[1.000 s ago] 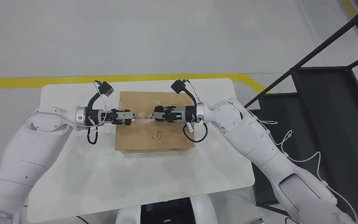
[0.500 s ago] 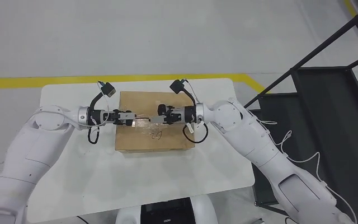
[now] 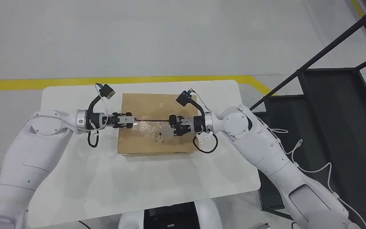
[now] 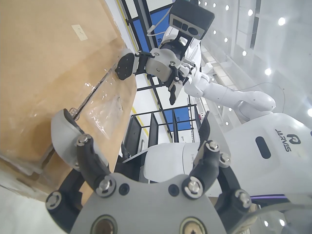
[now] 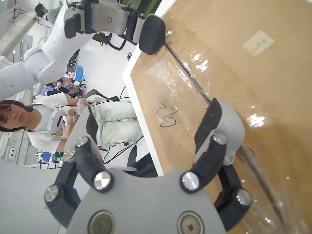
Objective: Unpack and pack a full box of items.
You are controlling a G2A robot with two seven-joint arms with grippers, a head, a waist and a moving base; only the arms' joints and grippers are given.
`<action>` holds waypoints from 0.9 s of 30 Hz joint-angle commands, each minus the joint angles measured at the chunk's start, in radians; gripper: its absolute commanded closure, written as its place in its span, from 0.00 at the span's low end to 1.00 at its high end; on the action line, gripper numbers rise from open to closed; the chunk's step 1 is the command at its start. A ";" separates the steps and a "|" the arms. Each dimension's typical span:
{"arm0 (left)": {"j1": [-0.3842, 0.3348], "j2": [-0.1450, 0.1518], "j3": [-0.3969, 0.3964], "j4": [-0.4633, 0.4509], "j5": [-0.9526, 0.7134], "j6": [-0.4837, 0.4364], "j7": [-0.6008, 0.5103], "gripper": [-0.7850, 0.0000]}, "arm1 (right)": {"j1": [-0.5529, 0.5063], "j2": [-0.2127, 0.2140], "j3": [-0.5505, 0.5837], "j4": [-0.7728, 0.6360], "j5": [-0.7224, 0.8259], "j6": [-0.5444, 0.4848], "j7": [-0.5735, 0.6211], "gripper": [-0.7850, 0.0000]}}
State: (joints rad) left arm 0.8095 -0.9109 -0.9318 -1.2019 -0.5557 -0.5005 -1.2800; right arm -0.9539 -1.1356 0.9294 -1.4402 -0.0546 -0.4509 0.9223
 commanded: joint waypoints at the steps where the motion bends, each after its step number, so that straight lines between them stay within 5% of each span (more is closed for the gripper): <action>1: 0.004 0.001 -0.008 -0.004 0.003 0.000 0.002 0.00 | -0.007 0.001 -0.001 -0.008 0.005 0.009 0.006 0.00; 27: 0.104 0.034 -0.157 -0.048 0.032 0.017 0.007 0.00 | 0.123 -0.091 -0.196 0.060 0.179 0.039 -0.004 0.00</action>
State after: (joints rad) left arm 0.9101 -0.8771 -1.0878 -1.2453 -0.5255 -0.4906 -1.2672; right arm -0.8357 -1.2230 0.7385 -1.3843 0.1190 -0.4116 0.9187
